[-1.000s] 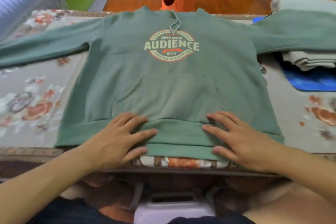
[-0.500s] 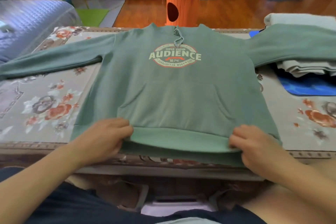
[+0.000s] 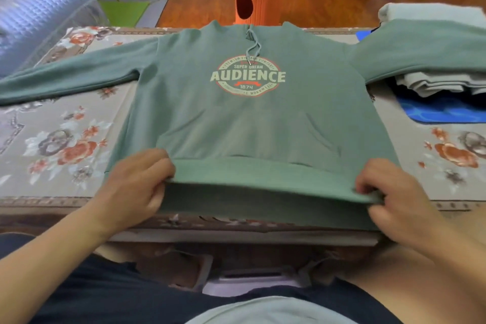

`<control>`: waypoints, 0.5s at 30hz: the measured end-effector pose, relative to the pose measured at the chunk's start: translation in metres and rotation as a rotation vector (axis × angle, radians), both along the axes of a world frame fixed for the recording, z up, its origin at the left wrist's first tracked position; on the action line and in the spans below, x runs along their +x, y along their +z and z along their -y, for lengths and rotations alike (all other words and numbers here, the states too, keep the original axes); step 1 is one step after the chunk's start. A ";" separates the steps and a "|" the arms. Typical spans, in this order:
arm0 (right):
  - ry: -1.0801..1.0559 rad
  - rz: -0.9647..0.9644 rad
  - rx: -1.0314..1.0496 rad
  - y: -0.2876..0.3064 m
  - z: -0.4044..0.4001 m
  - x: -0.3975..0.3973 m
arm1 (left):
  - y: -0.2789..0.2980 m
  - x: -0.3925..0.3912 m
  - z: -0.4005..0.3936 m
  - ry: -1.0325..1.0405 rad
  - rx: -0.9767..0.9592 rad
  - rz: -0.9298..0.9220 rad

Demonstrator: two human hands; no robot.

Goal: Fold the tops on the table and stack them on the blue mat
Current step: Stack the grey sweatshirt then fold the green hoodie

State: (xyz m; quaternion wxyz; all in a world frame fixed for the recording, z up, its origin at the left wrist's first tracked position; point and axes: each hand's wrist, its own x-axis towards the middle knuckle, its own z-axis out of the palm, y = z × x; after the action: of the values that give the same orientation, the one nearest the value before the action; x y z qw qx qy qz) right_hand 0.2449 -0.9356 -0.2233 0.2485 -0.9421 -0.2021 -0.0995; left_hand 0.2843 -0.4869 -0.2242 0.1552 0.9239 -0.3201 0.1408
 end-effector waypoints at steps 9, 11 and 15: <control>0.296 -0.140 -0.685 -0.022 0.000 -0.003 | -0.025 -0.009 -0.009 -0.233 0.385 -0.213; 0.296 -0.130 -0.696 -0.022 -0.005 0.001 | -0.025 -0.004 -0.010 -0.224 0.352 -0.257; 0.319 -0.268 -0.697 -0.014 0.005 0.012 | -0.022 0.001 -0.011 -0.156 0.225 -0.451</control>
State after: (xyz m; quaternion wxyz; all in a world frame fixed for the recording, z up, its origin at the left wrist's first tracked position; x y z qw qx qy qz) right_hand 0.2569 -0.9407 -0.2371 -0.0495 -0.9314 -0.3330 0.1385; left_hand 0.2855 -0.4761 -0.2466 0.1292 0.9159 -0.3613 -0.1178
